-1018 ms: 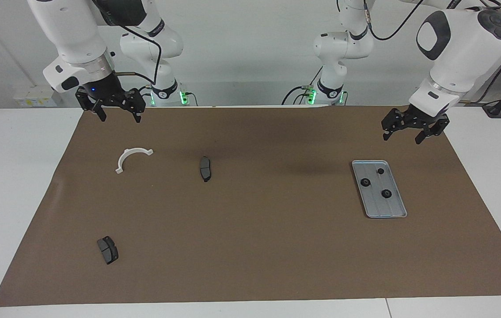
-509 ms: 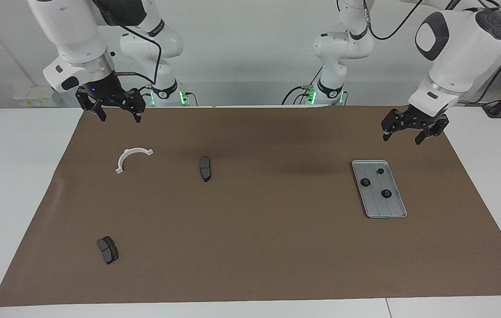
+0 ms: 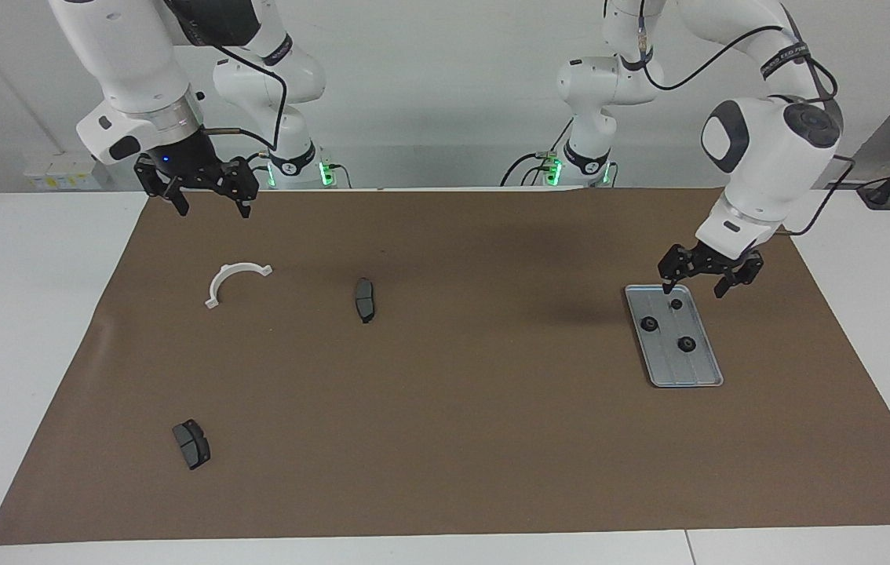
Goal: Place bearing gear from tray to pile
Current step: 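Grasp a black bearing gear from the metal tray with the left gripper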
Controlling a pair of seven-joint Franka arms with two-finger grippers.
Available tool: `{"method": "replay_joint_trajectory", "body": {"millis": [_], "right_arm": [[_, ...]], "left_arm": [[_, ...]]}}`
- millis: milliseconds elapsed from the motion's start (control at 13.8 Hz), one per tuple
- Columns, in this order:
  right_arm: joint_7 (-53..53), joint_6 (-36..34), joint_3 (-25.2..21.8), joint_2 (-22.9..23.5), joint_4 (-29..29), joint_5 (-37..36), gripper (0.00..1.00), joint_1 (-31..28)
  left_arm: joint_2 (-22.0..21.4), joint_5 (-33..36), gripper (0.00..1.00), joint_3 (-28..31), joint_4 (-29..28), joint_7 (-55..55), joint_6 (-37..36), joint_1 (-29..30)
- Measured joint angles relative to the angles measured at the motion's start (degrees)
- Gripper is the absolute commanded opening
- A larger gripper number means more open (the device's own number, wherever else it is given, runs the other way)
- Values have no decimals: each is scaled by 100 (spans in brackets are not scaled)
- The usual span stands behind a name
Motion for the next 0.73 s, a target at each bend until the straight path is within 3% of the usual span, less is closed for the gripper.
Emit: {"method": "replay_joint_trajectory", "body": {"millis": [364,727], "right_arm": [[0,0,0,0,0,0,100,0],[0,0,0,0,0,0,100,0]], "left_arm": [[385,0,100,-1,-584,-8,979,15],[589,0,78,-6,-617,-938,1115,27]]}}
